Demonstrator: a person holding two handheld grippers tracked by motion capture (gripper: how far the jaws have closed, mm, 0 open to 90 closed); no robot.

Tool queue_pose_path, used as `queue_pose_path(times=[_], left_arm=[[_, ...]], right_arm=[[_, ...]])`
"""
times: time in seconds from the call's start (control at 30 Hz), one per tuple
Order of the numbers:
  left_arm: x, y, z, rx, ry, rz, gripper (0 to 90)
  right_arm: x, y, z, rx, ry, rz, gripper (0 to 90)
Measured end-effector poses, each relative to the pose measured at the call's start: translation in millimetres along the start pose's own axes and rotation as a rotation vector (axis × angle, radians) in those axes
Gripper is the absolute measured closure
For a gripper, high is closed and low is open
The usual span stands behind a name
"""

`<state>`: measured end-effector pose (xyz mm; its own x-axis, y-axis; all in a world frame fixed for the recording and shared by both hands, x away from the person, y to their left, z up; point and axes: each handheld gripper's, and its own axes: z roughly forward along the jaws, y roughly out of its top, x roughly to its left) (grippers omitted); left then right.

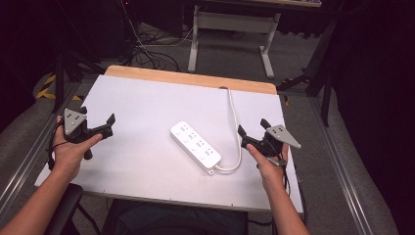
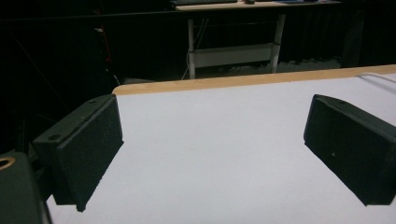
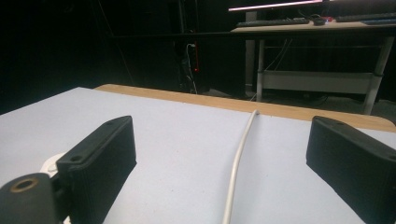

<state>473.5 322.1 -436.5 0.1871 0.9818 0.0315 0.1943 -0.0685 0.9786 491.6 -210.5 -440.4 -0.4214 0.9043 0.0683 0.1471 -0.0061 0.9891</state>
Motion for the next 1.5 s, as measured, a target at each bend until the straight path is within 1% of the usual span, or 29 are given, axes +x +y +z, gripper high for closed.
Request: queue_pose_path(times=[0.4,0.67,0.83,0.87,0.93,1.07,1.17,1.27,1.4,1.43,1.5], left_arm=[[-1.1,-0.1,1.2,0.006,-0.007,0.003,5.4],[-1.3,-0.2,1.9,0.006,-0.009,0.005,5.7],[-1.5,-0.1,2.1,0.006,-0.009,0.005,5.8],[-1.5,-0.1,2.1,0.006,-0.009,0.005,5.9],[-1.4,-0.2,2.1,0.006,-0.009,0.005,6.0],[-1.7,-0.2,2.1,0.008,-0.011,0.004,6.3],[-2.1,-0.2,2.2,0.008,-0.012,0.003,6.4],[-2.0,-0.2,2.2,0.009,-0.012,0.003,6.6],[-1.9,-0.2,2.3,0.012,-0.014,0.004,6.9],[-2.0,-0.2,2.3,0.012,-0.014,0.004,6.9],[-2.1,-0.2,2.3,0.012,-0.015,0.005,6.9]], right_arm=[[-0.1,0.2,-1.0,0.002,-0.001,0.002,9.3],[0.0,0.7,-2.3,0.009,0.008,0.004,16.3],[-0.4,1.2,-2.8,0.015,0.028,0.009,25.5],[-0.8,1.3,-2.9,0.017,0.040,0.022,28.2],[-1.9,1.5,-3.4,0.020,0.069,0.068,33.7],[-2.9,2.5,-4.8,0.026,0.096,0.088,47.3],[-3.2,3.1,-5.4,0.034,0.115,0.077,56.1],[-2.1,3.1,-5.5,0.050,0.122,0.049,63.1],[0.1,3.6,-4.8,0.066,0.139,0.010,69.8],[1.0,3.6,-4.5,0.069,0.140,-0.007,71.4],[3.6,4.0,-3.7,0.077,0.155,-0.023,71.8]])
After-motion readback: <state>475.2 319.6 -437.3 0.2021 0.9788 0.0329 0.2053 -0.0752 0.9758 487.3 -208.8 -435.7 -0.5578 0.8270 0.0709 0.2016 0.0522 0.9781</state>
